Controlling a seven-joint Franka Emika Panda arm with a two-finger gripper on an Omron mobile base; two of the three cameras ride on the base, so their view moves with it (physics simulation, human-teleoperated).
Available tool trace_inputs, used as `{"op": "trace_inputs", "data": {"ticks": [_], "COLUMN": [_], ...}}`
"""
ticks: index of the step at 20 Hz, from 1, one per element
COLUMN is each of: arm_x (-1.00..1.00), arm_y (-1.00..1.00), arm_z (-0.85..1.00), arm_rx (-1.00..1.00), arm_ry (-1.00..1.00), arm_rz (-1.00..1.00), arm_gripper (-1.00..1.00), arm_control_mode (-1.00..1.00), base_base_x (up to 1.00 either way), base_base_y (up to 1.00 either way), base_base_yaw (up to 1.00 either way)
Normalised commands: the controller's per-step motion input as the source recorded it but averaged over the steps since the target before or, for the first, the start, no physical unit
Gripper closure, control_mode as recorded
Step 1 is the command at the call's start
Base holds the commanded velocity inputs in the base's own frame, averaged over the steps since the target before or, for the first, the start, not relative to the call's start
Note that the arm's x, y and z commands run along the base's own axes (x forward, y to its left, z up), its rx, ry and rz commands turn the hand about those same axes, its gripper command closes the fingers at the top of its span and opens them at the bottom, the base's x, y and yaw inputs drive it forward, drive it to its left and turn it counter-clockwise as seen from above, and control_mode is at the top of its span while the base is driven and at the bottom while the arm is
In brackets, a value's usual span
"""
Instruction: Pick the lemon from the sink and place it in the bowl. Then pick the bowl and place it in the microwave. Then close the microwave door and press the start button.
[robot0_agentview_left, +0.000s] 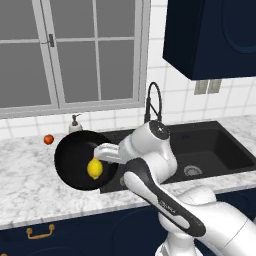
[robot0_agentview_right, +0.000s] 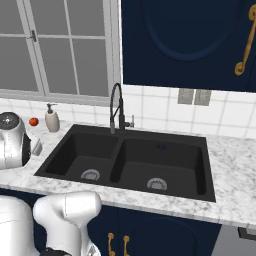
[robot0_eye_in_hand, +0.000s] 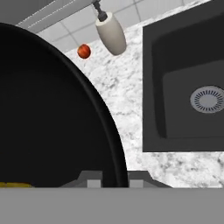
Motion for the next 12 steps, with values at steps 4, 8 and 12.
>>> {"op": "trace_inputs", "data": {"ticks": [4,8,12], "arm_x": [-0.44,-0.34,-0.16], "arm_y": [-0.63,-0.59,-0.56], "arm_z": [0.49,0.46,0.34], "arm_rx": [0.0,0.0,0.0], "arm_ry": [0.02,0.03,0.11], "arm_rz": [-0.1,-0.14,-0.14], "arm_gripper": [1.0,1.0,1.0], "arm_control_mode": [-1.0,-1.0,-1.0], "base_base_x": [0.0,0.0,0.0], "base_base_y": [0.0,0.0,0.0], "base_base_yaw": [0.0,0.0,0.0]}}
